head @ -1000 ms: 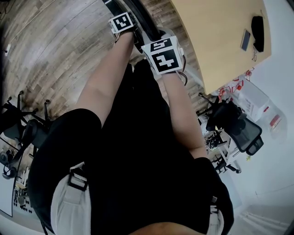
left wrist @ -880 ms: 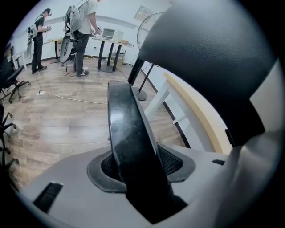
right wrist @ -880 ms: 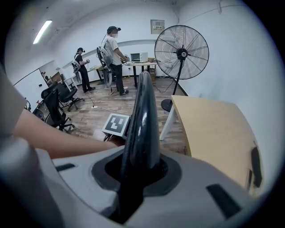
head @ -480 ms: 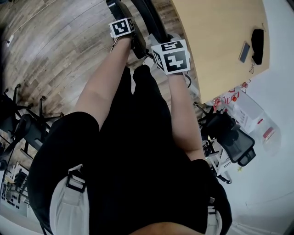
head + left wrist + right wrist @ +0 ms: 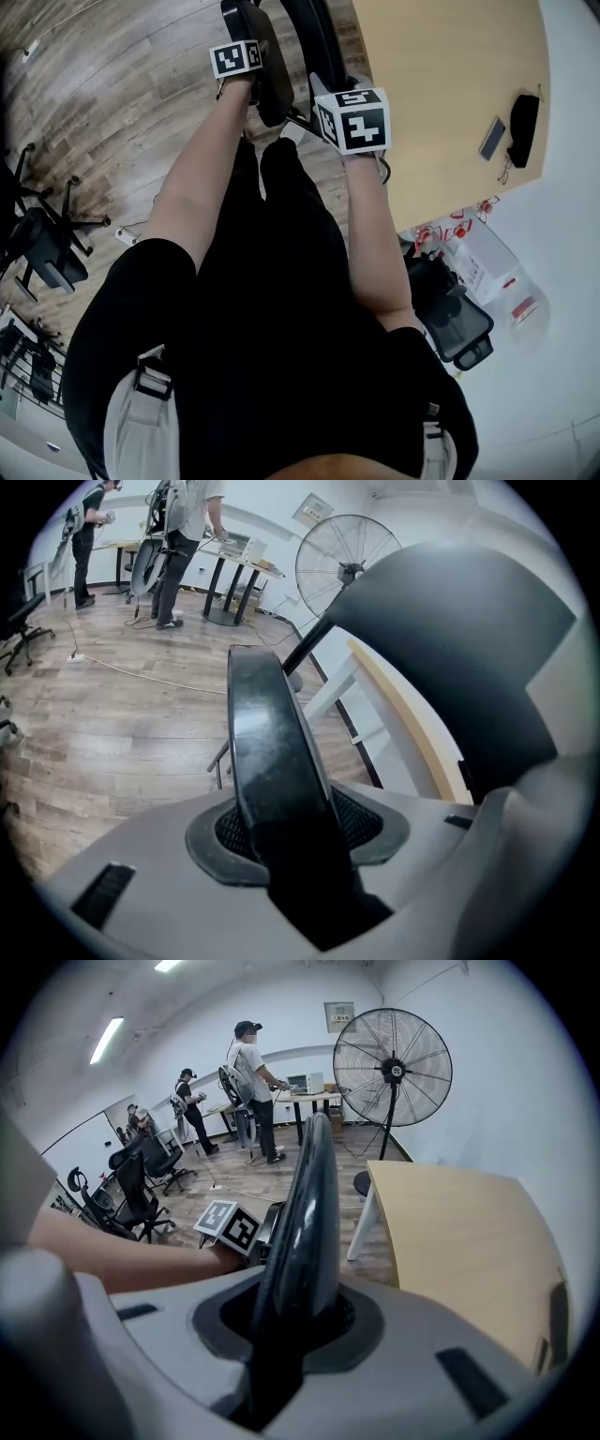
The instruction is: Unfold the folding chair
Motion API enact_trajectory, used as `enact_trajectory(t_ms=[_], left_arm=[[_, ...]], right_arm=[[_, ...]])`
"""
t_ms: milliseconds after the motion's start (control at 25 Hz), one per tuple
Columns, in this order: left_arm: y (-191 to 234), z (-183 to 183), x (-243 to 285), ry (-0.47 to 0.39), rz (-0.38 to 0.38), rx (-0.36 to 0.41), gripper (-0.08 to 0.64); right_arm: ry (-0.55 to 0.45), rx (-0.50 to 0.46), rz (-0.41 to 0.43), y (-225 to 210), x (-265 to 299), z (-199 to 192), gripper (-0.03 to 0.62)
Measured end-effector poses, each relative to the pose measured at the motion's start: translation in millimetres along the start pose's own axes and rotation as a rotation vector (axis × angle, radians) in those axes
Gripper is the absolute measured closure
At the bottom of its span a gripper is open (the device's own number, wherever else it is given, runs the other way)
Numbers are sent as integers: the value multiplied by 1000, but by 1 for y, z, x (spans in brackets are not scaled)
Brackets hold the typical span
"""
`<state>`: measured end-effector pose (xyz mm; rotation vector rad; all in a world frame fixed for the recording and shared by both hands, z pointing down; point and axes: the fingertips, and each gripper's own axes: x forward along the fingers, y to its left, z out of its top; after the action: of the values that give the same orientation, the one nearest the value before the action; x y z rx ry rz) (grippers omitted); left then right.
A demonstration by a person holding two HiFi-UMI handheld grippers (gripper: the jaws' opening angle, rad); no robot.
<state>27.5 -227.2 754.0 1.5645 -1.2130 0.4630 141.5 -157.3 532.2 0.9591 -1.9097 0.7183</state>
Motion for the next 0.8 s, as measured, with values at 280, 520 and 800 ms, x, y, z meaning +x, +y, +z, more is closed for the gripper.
enact_trajectory(t_ms=[280, 520, 800], left_arm=[[25, -8, -3, 2, -46, -52, 374], [52, -13, -8, -13, -68, -78, 371], [96, -24, -19, -7, -132, -116, 367]], right_arm=[[-4, -16, 36, -31, 4, -11, 520], [-9, -58, 86, -27, 11, -12, 515], [8, -53, 110, -22, 23, -18, 511]])
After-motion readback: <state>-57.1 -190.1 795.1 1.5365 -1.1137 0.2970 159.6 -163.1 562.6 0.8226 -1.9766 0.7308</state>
